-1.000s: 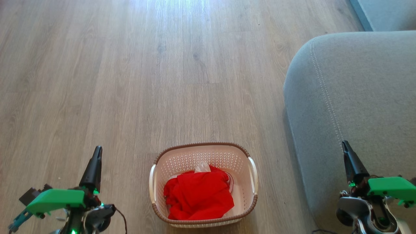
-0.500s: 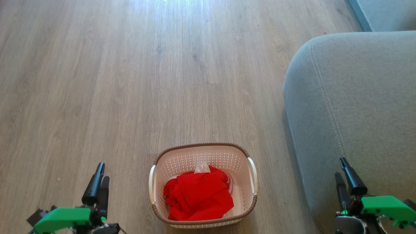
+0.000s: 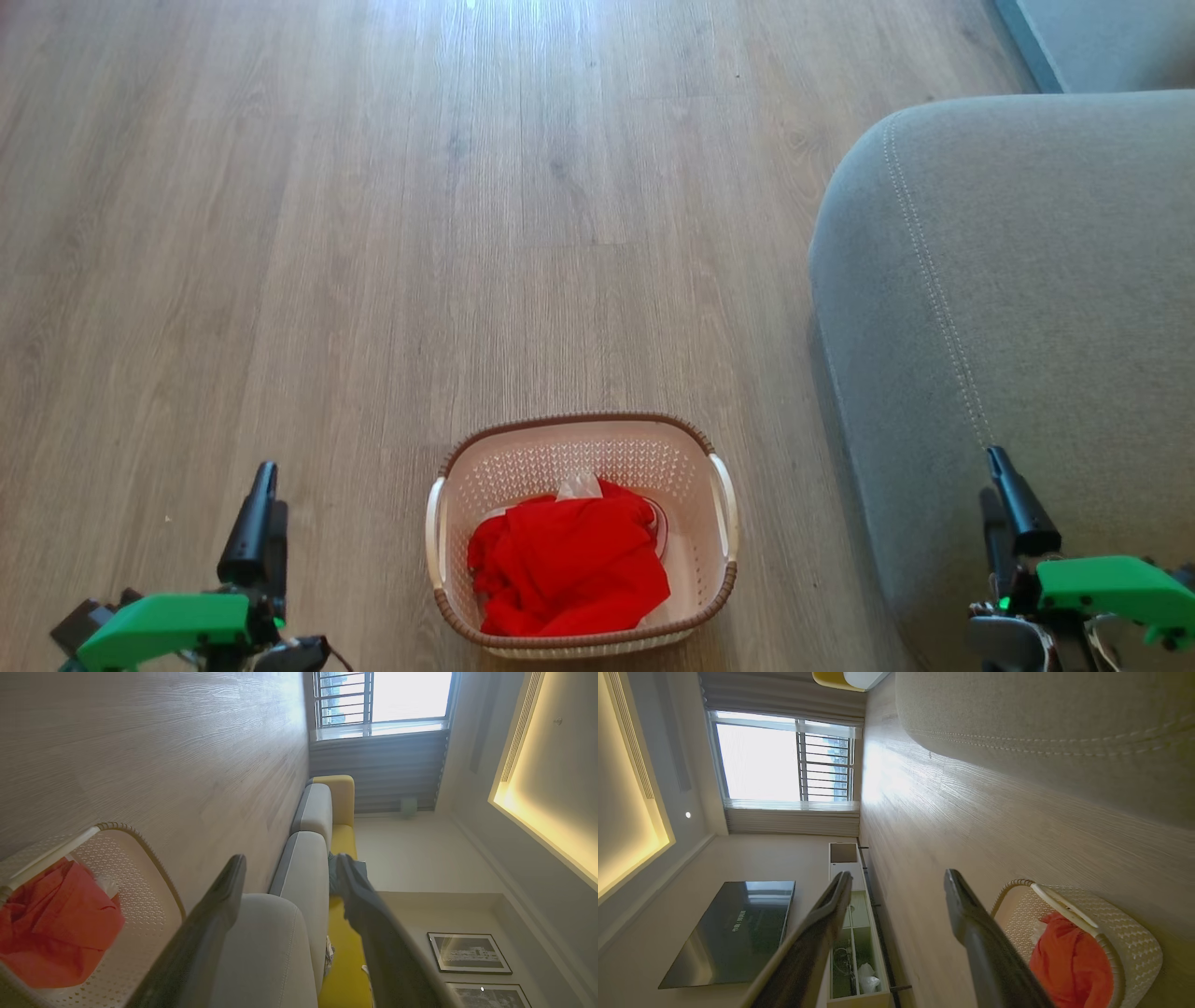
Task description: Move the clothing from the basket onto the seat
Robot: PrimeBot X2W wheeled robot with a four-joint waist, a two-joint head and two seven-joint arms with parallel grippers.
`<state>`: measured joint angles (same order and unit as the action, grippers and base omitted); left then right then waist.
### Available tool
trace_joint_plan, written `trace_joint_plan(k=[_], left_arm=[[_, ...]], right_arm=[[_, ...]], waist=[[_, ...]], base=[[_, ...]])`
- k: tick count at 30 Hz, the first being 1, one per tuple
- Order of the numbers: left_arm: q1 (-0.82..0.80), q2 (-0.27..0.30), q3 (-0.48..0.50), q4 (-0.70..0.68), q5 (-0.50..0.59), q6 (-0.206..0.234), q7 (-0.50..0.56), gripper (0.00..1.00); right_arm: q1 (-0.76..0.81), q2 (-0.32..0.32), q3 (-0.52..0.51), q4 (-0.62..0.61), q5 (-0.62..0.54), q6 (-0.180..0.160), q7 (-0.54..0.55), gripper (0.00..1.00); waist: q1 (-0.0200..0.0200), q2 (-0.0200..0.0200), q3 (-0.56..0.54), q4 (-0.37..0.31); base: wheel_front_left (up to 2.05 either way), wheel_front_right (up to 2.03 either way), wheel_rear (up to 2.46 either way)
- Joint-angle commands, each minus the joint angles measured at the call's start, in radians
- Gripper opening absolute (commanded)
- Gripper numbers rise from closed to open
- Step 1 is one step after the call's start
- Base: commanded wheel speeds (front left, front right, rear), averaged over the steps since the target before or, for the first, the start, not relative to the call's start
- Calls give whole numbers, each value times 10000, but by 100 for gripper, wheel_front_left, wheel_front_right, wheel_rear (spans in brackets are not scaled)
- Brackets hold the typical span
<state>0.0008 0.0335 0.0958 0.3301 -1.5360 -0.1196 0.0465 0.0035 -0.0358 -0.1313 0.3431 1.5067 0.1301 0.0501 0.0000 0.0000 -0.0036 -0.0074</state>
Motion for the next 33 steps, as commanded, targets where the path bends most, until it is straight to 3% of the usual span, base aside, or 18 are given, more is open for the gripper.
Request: trace_joint_plan(k=[1,17,33], left_arm=[[-512,64,192,-455,260,-23,-144,100],[-770,79,768,-1189,1977,13,-583,100],[-886,96,452,-2778,4089,999,-1050,100]], right_arm=[[-610,-73,-97,-382,-386,4,-145,100],[-851,-84,-269,-1163,-2790,5,-589,100],[-1026,-95,194,-2269,-5476,5,-1062,100]], waist=[[0,0,-9,-10],[0,0,-48,-88],[0,0,-26,-58]], base=[[0,0,0],[0,0,0],[0,0,0]])
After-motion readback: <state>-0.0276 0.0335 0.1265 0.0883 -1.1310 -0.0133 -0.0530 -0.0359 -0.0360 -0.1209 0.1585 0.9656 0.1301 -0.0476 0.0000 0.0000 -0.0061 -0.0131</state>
